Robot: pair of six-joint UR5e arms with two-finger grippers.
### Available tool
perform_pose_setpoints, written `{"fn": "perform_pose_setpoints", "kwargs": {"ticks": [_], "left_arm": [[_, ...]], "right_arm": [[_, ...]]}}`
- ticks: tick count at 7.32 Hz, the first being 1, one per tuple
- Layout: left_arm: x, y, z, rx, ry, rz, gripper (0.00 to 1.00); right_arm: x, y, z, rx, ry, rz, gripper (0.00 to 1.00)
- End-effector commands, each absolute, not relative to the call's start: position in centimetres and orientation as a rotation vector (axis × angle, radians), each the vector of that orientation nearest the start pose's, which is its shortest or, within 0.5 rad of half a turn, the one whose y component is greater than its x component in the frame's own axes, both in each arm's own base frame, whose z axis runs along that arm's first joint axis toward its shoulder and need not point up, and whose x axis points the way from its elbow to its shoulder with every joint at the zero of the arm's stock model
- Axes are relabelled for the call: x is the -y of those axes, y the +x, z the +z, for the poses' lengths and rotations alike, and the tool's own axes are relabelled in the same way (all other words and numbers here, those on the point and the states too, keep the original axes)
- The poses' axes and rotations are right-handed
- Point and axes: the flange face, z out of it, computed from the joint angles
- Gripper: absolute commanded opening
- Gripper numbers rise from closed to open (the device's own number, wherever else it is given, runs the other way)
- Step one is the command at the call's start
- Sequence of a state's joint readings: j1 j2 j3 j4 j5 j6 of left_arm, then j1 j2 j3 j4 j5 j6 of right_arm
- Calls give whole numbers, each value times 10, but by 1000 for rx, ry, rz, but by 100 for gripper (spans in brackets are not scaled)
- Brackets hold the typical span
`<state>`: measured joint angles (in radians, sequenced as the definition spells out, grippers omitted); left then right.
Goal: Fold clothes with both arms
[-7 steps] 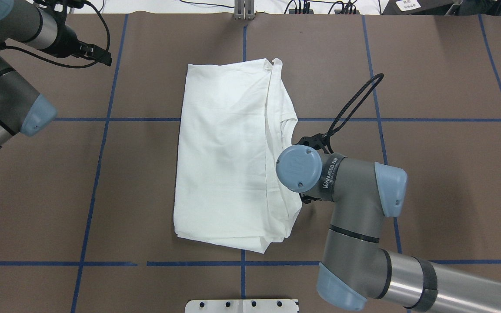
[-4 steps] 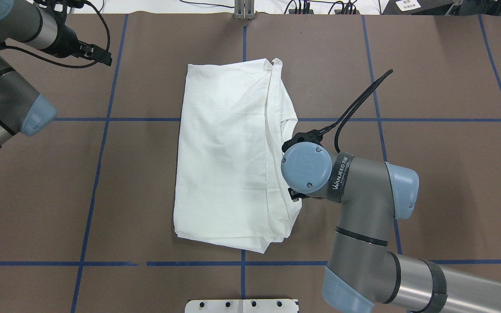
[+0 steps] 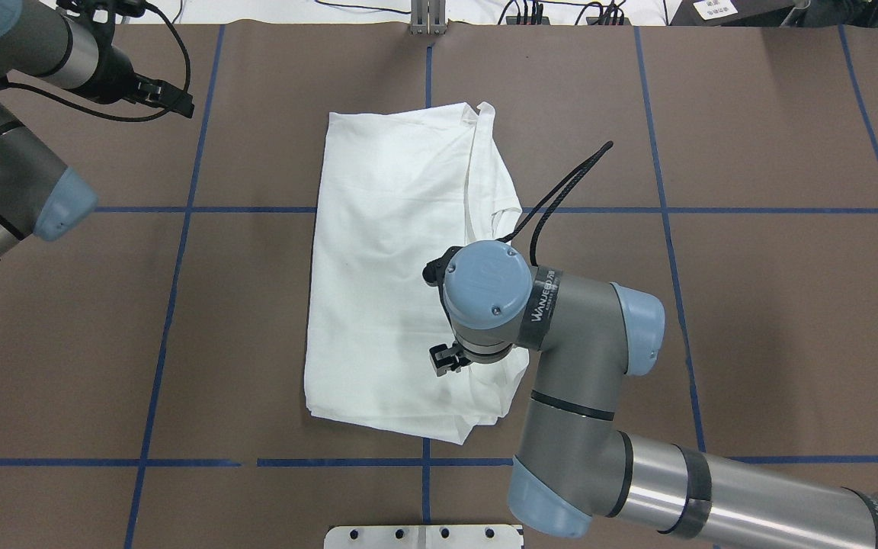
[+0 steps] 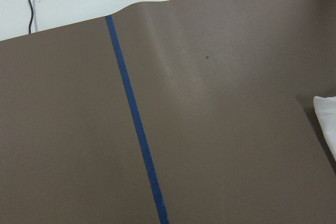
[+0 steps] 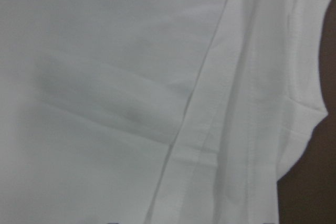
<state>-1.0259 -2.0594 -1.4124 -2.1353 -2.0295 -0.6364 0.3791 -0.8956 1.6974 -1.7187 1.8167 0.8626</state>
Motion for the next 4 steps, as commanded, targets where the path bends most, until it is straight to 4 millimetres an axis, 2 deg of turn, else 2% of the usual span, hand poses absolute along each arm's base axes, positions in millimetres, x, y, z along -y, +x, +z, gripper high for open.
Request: {"fn": "perform_pose_setpoints", "kwargs": {"ticks": [1,2,3,4], "left_arm": [[645,287,389,-846,488,111,100],[645,287,389,-847,487,109,100],[645,287,389,-847,486,108,100],[645,286,389,-846,487,107,100]], "right_arm": [[332,-611,233,678,139,-583,80],[330,-608,234,675,154,-636,63],[328,-603,221,646,145,-686,40],[325,-594,219,633,142,-703,35]]}}
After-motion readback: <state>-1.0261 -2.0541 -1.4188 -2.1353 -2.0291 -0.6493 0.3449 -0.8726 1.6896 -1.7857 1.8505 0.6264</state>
